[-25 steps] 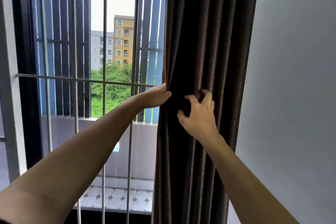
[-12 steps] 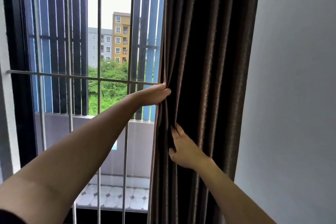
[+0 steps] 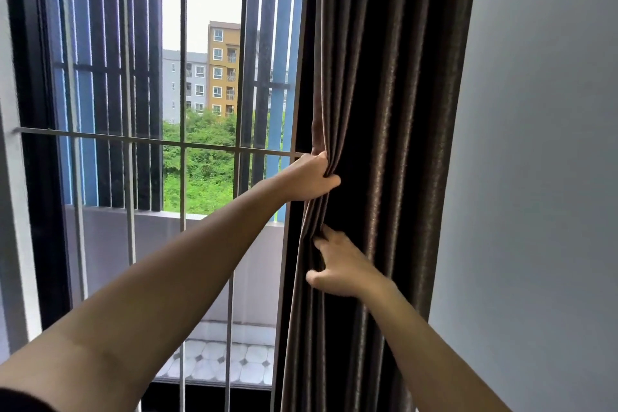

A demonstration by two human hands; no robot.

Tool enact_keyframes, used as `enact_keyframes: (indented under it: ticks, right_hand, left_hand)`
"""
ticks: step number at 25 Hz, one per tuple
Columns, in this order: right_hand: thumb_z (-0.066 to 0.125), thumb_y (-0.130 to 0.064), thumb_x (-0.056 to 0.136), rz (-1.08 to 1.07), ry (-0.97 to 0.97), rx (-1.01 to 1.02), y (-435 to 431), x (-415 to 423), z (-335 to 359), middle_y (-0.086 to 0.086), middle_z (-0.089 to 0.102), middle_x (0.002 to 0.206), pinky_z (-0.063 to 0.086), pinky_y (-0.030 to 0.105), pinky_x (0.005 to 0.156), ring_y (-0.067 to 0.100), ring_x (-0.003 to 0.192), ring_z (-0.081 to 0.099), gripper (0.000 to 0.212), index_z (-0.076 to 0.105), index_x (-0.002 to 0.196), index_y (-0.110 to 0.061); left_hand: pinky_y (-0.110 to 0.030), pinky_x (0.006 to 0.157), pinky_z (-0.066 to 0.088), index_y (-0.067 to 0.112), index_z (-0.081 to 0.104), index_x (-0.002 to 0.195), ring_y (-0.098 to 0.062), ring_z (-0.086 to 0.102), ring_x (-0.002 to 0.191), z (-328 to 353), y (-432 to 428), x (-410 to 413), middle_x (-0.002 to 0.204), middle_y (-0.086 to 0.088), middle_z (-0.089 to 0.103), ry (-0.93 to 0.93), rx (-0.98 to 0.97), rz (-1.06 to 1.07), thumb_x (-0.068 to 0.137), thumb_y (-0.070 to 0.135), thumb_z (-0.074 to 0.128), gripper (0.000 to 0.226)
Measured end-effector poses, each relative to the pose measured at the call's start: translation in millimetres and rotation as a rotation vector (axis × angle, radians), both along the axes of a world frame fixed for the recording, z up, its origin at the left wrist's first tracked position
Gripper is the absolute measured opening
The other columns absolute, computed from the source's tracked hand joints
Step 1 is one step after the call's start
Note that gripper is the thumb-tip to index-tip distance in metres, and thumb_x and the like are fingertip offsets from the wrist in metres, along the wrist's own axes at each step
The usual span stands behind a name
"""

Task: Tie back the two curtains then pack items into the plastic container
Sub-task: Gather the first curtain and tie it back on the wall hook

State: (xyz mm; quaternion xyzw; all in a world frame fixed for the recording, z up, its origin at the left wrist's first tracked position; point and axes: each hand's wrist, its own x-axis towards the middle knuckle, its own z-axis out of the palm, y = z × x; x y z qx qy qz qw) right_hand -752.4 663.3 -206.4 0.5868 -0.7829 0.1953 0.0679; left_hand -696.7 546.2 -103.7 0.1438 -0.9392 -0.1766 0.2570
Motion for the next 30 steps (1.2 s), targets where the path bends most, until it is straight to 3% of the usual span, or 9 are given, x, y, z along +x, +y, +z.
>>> enact_keyframes:
  ticks: [5,10,13,16,22,23,25,27,30]
  right_hand:
    - [0.065,-0.025,0.083,-0.197,0.080,-0.818,21.7,-19.1,52.9,0.008,0.025,0.147,0.034,0.026,0.102,0.023,0.134,0.028,0.034,0.061,0.116,-0.020]
    - [0.061,-0.027,0.086,-0.224,0.019,-0.474,8.2,-37.4,76.8,0.015,0.014,0.153,0.026,0.032,0.111,0.032,0.137,0.026,0.054,0.046,0.135,-0.012]
    - [0.058,-0.023,0.086,-0.096,0.040,-0.241,4.7,-38.8,50.6,0.013,0.018,0.153,0.026,0.026,0.110,0.028,0.137,0.032,0.064,0.033,0.142,-0.005]
    - [0.054,-0.019,0.087,0.025,0.032,-0.011,5.9,-31.7,20.5,0.010,0.004,0.157,0.020,0.020,0.111,0.026,0.142,0.022,0.072,0.018,0.148,-0.007]
    - [0.052,-0.016,0.083,0.094,0.051,0.016,2.1,-28.1,4.8,-0.001,-0.005,0.158,0.029,0.031,0.114,0.022,0.141,0.022,0.078,0.011,0.149,-0.015]
    - [0.051,-0.018,0.084,0.073,0.093,0.017,1.3,-27.6,3.1,0.002,-0.003,0.159,0.030,0.032,0.113,0.024,0.141,0.023,0.076,0.012,0.149,-0.014]
    - [0.052,-0.022,0.086,0.026,0.151,0.024,-0.7,-22.6,-2.0,0.008,0.001,0.159,0.029,0.033,0.113,0.028,0.139,0.024,0.072,0.017,0.148,-0.010]
    - [0.054,-0.026,0.085,0.011,0.141,0.023,-2.7,-16.6,-9.1,0.008,0.003,0.158,0.031,0.034,0.111,0.030,0.138,0.026,0.071,0.021,0.146,-0.009]
    - [0.058,-0.036,0.083,0.046,0.049,0.086,5.7,-21.1,-4.9,0.004,0.011,0.158,0.032,0.036,0.111,0.027,0.137,0.029,0.065,0.037,0.140,-0.012]
  left_hand:
    - [-0.021,0.058,0.033,0.018,0.043,0.092,-0.007,0.047,0.070,2.7,-3.3,13.0,0.077,0.006,0.049,0.027,0.088,-0.063,0.094,0.011,0.038,0.009]
    - [-0.024,0.067,0.037,0.013,0.049,0.084,-0.009,0.047,0.073,0.0,-9.6,13.2,0.079,0.002,0.052,0.011,0.167,-0.103,0.092,0.009,0.038,0.015]
    - [-0.036,0.076,0.039,0.007,0.048,0.088,-0.017,0.047,0.079,-1.5,-17.3,11.1,0.084,-0.006,0.052,0.002,0.164,-0.099,0.089,0.013,0.039,0.011]
    - [-0.032,0.074,0.036,0.013,0.049,0.089,-0.014,0.044,0.074,1.4,-14.3,8.9,0.079,-0.001,0.049,-0.012,0.145,-0.092,0.091,0.007,0.037,0.014]
    - [-0.039,0.081,0.045,-0.010,0.036,0.125,-0.037,0.054,0.098,3.6,-8.5,-2.1,0.107,-0.025,0.056,-0.050,0.104,-0.002,0.092,0.011,0.037,0.038]
    - [-0.041,0.075,0.046,-0.009,0.036,0.125,-0.035,0.056,0.090,5.0,-4.7,-2.9,0.103,-0.025,0.057,-0.064,0.117,-0.005,0.092,0.013,0.038,0.040]
    - [-0.032,0.061,0.041,0.004,0.048,0.117,-0.021,0.052,0.075,6.0,0.2,-7.3,0.093,-0.013,0.057,-0.060,0.135,-0.028,0.089,0.026,0.045,0.036]
    - [-0.025,0.066,0.040,0.014,0.050,0.106,-0.014,0.053,0.081,4.8,4.8,-12.8,0.094,-0.001,0.056,-0.027,0.097,-0.013,0.082,0.047,0.053,0.041]
    - [-0.018,0.054,0.036,0.010,0.045,0.095,-0.024,0.060,0.083,1.2,8.7,-18.5,0.077,0.004,0.050,0.015,-0.020,0.035,0.086,0.035,0.058,0.029]
